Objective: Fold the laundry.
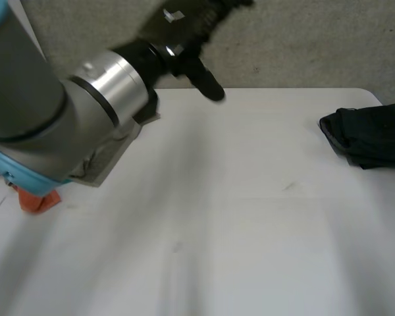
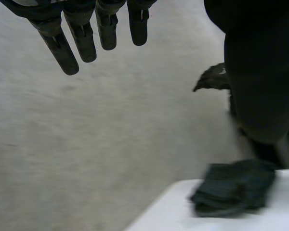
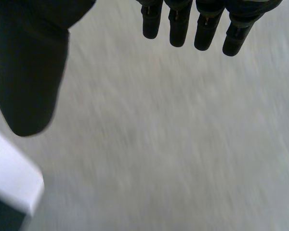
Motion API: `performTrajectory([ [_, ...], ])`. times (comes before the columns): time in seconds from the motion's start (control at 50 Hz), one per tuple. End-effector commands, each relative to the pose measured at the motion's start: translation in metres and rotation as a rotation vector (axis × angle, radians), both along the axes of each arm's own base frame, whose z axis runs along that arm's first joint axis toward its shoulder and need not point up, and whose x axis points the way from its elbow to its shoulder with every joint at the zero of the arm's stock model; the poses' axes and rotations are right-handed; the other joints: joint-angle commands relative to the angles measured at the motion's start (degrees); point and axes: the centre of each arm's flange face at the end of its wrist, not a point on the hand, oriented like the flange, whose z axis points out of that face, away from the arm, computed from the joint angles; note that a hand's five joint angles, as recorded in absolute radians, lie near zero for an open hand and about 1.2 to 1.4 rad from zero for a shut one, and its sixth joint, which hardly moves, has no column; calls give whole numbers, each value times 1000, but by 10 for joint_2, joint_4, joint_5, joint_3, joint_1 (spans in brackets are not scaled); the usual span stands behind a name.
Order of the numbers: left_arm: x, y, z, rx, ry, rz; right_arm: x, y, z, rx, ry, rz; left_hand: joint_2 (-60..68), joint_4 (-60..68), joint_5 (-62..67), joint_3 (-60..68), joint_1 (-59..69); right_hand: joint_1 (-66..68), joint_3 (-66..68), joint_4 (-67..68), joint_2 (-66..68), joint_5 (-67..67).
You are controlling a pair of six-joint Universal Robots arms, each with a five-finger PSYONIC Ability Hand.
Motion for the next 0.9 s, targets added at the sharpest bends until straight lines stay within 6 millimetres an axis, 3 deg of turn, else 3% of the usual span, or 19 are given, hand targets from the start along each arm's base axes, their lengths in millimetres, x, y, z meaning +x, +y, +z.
performTrajectory([
  [0.02, 72, -72, 16, -50, 33, 399, 80, 79, -4, -35, 72, 416, 4, -1, -12, -5, 8, -29, -20, -19, -20, -28],
  [0.08, 107, -104, 4, -67, -47, 526, 114, 113, -36, 98, 81, 547, 4, -1, -12, -5, 8, -29, -20, -19, -20, -28],
  [0.12, 119, -120, -10, -75, -117, 576, 135, 140, -57, 208, 76, 616, 4, -1, -12, -5, 8, -29, -20, -19, -20, -28],
  [0.18, 136, -153, -53, -83, -292, 644, 143, 156, -73, 304, 69, 643, 4, -1, -12, -5, 8, -29, -20, -19, -20, -28],
  [0.2, 145, -169, -72, -96, -371, 675, 143, 164, -84, 363, 69, 645, 4, -1, -12, -5, 8, -29, -20, -19, -20, -28],
  [0.26, 163, -195, -99, -128, -465, 725, 141, 171, -99, 432, 70, 637, 4, -1, -12, -5, 8, -29, -20, -19, -20, -28],
  [0.28, 173, -211, -121, -127, -519, 746, 139, 174, -105, 453, 73, 632, 6, 1, -10, -3, 9, -29, -20, -19, -20, -28],
  [0.36, 191, -241, -168, -119, -587, 741, 136, 181, -117, 494, 83, 626, 8, 3, -9, -2, 11, -29, -20, -19, -20, -28],
  [0.48, 218, -277, -216, -109, -600, 769, 134, 188, -126, 532, 86, 626, 58, 53, 42, 49, 61, -29, -20, -19, -20, -28],
  [0.52, 228, -288, -225, -115, -597, 786, 133, 190, -130, 547, 86, 624, 200, 195, 184, 191, 203, -29, -20, -19, -20, -28],
  [0.54, 231, -290, -225, -118, -596, 792, 132, 191, -131, 547, 86, 624, 271, 266, 255, 262, 274, -29, -20, -19, -20, -28],
  [0.6, 228, -292, -224, -129, -587, 801, 130, 190, -133, 554, 85, 617, 687, 682, 671, 678, 691, -29, -20, -19, -20, -28],
  [0.64, 223, -290, -220, -131, -581, 805, 127, 187, -132, 553, 81, 607, 689, 684, 672, 679, 692, -29, -20, -19, -20, -28],
  [0.72, 191, -275, -167, -195, -521, 837, 120, 181, -131, 546, 74, 583, 689, 684, 672, 679, 692, -29, -20, -19, -20, -28],
  [0.74, 176, -263, -133, -239, -466, 843, 120, 180, -130, 543, 74, 581, 689, 684, 672, 679, 692, -29, -20, -19, -20, -28],
  [0.8, 154, -243, -93, -294, -376, 815, 119, 179, -126, 531, 71, 577, 689, 684, 672, 679, 692, -29, -20, -19, -20, -28],
  [0.82, 138, -228, -70, -320, -305, 780, 119, 179, -125, 527, 70, 577, 689, 684, 672, 679, 692, -29, -20, -19, -20, -28],
  [0.88, 111, -197, -31, -345, -181, 705, 118, 178, -120, 516, 62, 571, 689, 684, 672, 679, 692, -29, -20, -19, -20, -28],
  [0.9, 96, -176, -7, -355, -105, 653, 117, 178, -119, 513, 61, 565, 689, 684, 672, 679, 692, -29, -20, -19, -20, -28],
])
